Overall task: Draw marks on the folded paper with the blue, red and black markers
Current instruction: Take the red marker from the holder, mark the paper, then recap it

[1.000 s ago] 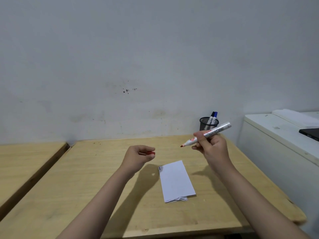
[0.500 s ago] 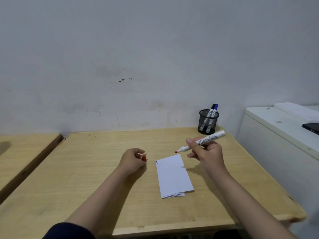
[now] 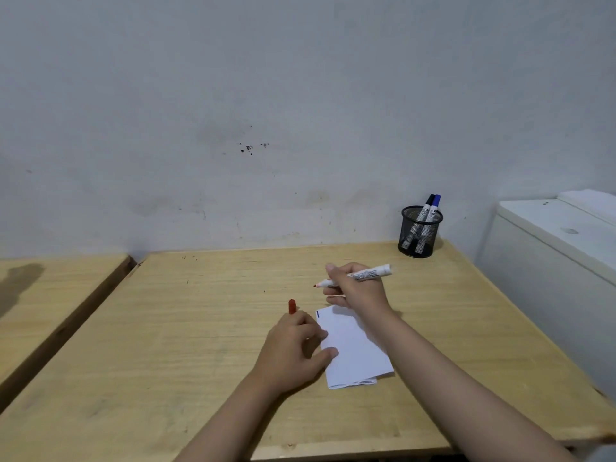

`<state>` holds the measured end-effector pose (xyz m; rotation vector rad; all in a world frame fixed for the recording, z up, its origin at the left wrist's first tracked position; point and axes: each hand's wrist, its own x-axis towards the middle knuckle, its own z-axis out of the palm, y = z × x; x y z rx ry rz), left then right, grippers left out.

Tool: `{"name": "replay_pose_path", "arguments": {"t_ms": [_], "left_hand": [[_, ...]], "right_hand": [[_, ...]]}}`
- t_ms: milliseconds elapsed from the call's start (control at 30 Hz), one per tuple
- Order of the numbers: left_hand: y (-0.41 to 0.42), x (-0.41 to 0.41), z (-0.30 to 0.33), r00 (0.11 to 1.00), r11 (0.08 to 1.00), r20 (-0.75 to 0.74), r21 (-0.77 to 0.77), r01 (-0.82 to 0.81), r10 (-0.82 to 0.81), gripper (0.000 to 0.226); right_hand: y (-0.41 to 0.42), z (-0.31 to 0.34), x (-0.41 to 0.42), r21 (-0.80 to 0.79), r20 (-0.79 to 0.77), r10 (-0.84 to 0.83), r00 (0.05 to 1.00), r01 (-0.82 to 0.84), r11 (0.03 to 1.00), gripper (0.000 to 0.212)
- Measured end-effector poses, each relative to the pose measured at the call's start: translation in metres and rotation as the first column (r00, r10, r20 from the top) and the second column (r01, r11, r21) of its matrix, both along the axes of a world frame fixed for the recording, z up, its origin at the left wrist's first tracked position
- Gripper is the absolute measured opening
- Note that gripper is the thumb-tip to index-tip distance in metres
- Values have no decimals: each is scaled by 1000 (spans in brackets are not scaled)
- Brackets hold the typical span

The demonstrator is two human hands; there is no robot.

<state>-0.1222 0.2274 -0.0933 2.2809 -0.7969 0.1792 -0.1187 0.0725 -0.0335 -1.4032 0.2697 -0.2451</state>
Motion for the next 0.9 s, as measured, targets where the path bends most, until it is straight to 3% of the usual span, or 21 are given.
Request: {"name": "replay_pose_path", "arguments": {"t_ms": [200,467,900], "left_hand": [[0,2,-5,999,1000,37,13,10,-10,35],[0,4,-7,999,999,54,35,-7,5,33],[-1,4,-6,999,999,26,25,-26,25,32]], "right_hand": [[8,-30,12,-248,5,-68,998,67,966,28],[6,-42,12,-297,27,-222,975,220,929,29],[4,-48,16,-414,42,-141,989,146,898,27]]}}
